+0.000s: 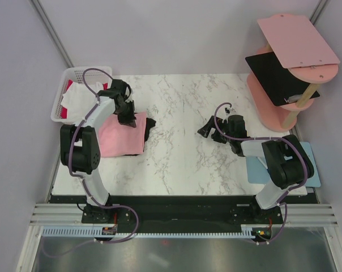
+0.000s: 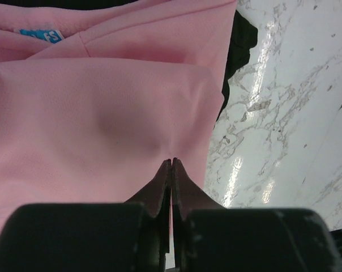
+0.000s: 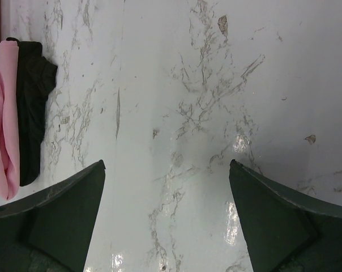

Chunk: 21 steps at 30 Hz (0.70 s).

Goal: Fold and stack the t-shirts
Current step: Put the neatly folded tshirt into the corner of the board with the left arm

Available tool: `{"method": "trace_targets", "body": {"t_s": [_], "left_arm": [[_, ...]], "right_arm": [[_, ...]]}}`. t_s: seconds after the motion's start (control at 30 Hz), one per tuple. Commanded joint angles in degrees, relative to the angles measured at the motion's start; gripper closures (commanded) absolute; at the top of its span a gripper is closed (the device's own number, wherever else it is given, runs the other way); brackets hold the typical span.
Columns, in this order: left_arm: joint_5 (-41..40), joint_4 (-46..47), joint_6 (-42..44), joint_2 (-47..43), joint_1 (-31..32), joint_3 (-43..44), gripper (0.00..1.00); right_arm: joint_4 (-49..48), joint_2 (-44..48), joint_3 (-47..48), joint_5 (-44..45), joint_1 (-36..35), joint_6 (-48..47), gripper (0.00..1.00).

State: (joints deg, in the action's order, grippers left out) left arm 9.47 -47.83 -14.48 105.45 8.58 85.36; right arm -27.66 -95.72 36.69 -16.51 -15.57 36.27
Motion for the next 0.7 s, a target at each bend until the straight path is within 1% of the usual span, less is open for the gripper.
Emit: {"method": "trace_targets", "body": {"t_s": [0.0, 0.07, 0.23, 0.33, 0.53, 0.67], "left_arm": [[-3.6, 4.4, -4.1, 0.6, -0.2, 0.6, 0.98], [-5.7, 4.5, -4.6, 1.9, -0.2, 0.5, 0.98], [-3.5, 4.8, -3.9, 6.8, 0.3, 1.3, 0.98], [-3.9, 4.8, -3.3, 10.0, 1.9, 1.7, 0.98], [-1.0, 6.3, -3.2, 13.5, 6.2, 1.6, 0.98], [1.0, 7.1, -3.5, 13.2, 11.4, 0.7, 0.98]], "right_arm": [[3.7, -0.6, 0.7, 0.1, 0.1, -1.3, 0.02], [3.8, -0.8, 0.7, 0.1, 0.1, -1.5, 0.02], [3.5, -1.5, 0.7, -0.3, 0.2, -1.3, 0.02], [3.6, -1.5, 0.8, -0.6, 0.1, -1.3, 0.02], [4.4, -1.1, 0.8, -0.4, 0.1, -2.0, 0.02], [4.3, -1.5, 0.7, -0.4, 0.2, -2.0, 0.02]]}}
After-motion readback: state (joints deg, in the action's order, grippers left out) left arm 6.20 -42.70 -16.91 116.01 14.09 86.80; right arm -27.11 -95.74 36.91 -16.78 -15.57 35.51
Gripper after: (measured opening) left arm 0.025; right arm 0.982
